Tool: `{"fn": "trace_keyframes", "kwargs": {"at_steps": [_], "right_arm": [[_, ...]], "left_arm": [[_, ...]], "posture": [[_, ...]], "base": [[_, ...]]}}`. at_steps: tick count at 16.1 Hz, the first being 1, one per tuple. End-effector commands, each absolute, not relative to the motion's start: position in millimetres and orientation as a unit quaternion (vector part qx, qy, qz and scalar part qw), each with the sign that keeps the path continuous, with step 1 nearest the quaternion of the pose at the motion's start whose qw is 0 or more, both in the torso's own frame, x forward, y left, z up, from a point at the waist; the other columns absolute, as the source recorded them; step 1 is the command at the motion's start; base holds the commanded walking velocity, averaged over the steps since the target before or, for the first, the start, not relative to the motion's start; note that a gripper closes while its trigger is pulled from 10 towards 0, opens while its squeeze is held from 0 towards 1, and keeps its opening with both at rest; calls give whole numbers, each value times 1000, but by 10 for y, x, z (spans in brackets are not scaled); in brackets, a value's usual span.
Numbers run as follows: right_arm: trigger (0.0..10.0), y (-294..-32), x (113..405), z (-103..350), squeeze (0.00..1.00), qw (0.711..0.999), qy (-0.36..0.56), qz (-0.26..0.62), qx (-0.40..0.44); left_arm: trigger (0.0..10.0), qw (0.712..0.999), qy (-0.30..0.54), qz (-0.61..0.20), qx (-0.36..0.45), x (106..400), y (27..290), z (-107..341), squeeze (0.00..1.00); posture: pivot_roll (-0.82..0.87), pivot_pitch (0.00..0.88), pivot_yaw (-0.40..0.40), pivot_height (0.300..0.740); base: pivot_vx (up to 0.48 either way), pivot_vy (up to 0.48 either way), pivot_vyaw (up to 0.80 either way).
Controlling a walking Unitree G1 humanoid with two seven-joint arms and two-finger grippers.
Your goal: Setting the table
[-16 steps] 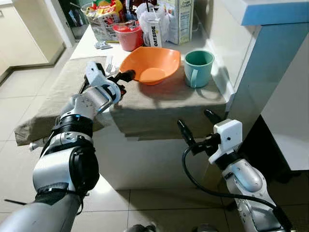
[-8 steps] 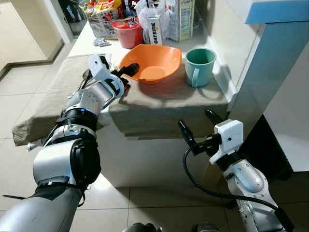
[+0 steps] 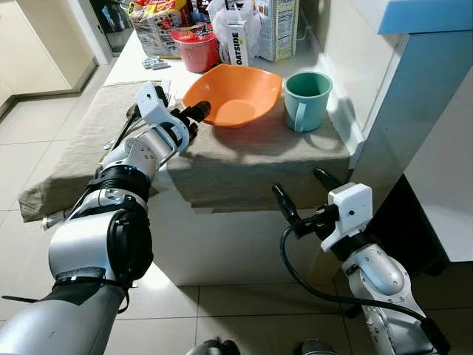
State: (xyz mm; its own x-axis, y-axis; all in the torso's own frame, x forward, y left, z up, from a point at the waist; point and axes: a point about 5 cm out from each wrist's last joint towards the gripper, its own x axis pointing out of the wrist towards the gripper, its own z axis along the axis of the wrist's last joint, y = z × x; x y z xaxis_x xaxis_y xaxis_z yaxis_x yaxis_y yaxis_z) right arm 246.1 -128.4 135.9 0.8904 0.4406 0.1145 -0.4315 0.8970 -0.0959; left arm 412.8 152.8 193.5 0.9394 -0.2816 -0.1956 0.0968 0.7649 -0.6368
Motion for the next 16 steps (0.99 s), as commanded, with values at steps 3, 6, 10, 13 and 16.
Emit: {"fn": "trace_keyframes", "kwargs": {"at_steps": [3, 6, 10, 13, 16], "right_arm": [[10000, -1264, 2459, 1367, 0, 971, -65, 229, -32], [10000, -1252, 2468, 1359, 0, 971, -64, 230, -32], [10000, -1242, 2477, 1353, 0, 970, -63, 233, -32], [10000, -1235, 2484, 1351, 0, 969, -63, 235, -33], [10000, -1227, 2491, 1341, 0, 969, -61, 237, -33]], "left_arm": [[0, 940, 133, -109, -294, 4145, 1548, 1991, 0], [0, 940, 131, -111, -295, 4148, 1534, 1991, 0], [0, 948, 117, -96, -282, 4153, 1568, 1984, 0], [0, 948, 105, -91, -285, 4161, 1605, 2019, 0], [0, 950, 88, -84, -288, 4173, 1652, 2076, 0]], "posture": [[-286, 77, 144, 740], [-283, 68, 144, 740], [-281, 60, 141, 740], [-279, 55, 138, 740], [-274, 54, 137, 740]], "base": [[0, 0, 0], [0, 0, 0], [0, 0, 0], [0, 0, 0], [0, 0, 0]]}}
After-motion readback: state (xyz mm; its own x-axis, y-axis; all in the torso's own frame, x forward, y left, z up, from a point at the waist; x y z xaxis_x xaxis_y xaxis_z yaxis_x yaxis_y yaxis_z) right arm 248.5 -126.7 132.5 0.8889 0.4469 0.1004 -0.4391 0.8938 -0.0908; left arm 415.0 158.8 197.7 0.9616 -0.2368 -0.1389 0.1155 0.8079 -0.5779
